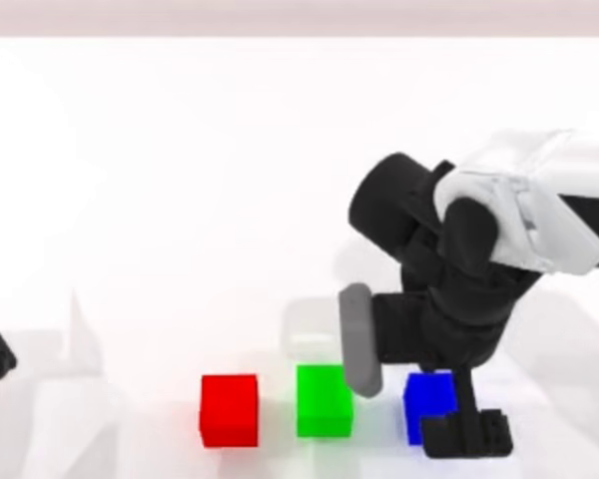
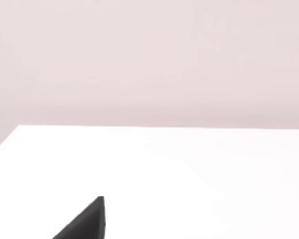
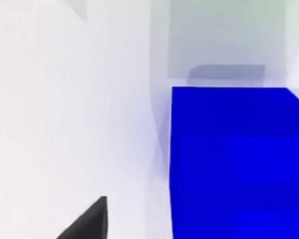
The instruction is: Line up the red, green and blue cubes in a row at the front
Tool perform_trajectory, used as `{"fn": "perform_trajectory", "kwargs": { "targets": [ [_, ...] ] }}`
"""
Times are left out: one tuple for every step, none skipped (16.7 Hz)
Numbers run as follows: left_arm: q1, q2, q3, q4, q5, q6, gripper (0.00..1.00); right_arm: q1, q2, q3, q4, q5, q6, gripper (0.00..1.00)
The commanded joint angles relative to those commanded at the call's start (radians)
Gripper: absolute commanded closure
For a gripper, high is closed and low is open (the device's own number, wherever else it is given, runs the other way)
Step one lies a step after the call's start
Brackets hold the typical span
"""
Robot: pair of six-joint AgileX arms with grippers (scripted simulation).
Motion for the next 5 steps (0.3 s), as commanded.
{"fn": "perform_trajectory", "kwargs": {
  "targets": [
    [0.000, 0.000, 0.000, 0.000, 0.000, 0.000, 0.00, 0.001, -0.013, 0.024, -0.042, 0.000, 0.000, 0.00],
    [0.000, 0.000, 0.000, 0.000, 0.000, 0.000, 0.00, 0.001, -0.025, 0.045, -0.076, 0.000, 0.000, 0.00],
    [0.000, 0.000, 0.000, 0.000, 0.000, 0.000, 0.00, 0.001, -0.037, 0.063, -0.102, 0.001, 0.000, 0.00],
    [0.000, 0.000, 0.000, 0.000, 0.000, 0.000, 0.00, 0.002, -0.046, 0.075, -0.116, 0.001, 0.000, 0.00],
    [0.000, 0.000, 0.000, 0.000, 0.000, 0.000, 0.00, 0.002, -0.048, 0.078, -0.120, 0.001, 0.000, 0.00]
  ]
}}
